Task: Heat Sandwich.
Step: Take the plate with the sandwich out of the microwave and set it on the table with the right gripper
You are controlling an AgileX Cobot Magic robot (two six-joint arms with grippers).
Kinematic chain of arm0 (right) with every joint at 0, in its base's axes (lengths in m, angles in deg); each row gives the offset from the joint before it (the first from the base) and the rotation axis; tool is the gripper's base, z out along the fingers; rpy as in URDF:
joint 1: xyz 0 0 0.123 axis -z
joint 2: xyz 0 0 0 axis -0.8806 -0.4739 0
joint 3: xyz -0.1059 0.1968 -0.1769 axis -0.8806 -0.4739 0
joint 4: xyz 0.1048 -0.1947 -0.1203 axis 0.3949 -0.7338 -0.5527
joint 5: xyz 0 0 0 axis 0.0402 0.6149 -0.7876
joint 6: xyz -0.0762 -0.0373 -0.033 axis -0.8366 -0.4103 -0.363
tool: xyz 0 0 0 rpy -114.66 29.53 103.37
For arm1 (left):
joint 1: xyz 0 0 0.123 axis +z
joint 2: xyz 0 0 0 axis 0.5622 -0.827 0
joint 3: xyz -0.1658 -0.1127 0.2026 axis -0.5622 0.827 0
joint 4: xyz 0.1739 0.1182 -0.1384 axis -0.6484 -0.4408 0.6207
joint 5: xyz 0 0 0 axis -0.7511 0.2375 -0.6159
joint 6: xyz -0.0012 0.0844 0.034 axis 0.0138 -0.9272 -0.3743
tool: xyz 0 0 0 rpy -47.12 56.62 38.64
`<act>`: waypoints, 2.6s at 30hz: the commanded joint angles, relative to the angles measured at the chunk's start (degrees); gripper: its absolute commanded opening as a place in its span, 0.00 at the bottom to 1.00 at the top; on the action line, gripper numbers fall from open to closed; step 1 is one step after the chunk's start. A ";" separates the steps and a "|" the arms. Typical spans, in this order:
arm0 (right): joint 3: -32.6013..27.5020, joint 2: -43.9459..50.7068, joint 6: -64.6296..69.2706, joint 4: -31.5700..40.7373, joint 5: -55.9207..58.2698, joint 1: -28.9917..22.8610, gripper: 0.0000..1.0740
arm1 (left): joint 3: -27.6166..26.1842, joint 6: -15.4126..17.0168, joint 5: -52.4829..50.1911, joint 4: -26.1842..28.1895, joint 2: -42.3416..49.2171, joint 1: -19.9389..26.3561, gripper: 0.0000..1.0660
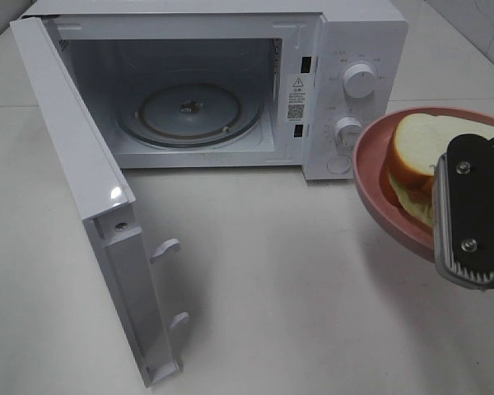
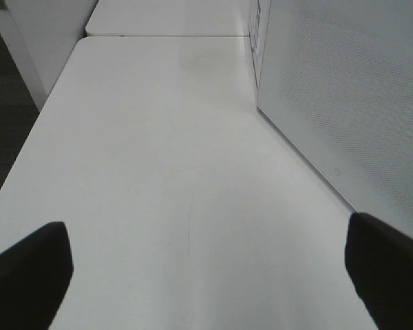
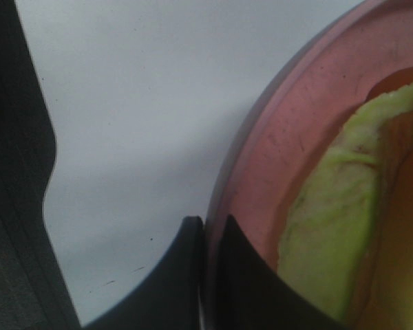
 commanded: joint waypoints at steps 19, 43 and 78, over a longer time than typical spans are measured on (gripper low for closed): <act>-0.06 -0.40 28.13 -9.17 2.01 -0.17 0.00 | 0.11 0.06 -0.52 0.29 1.43 0.06 0.95; 0.86 -11.40 40.68 -15.87 -6.25 10.54 0.00 | 0.11 0.06 -0.52 0.29 1.43 0.06 0.95; 8.25 -34.49 46.52 -16.39 -19.54 33.40 0.00 | 0.11 0.06 -0.52 0.29 1.43 0.06 0.95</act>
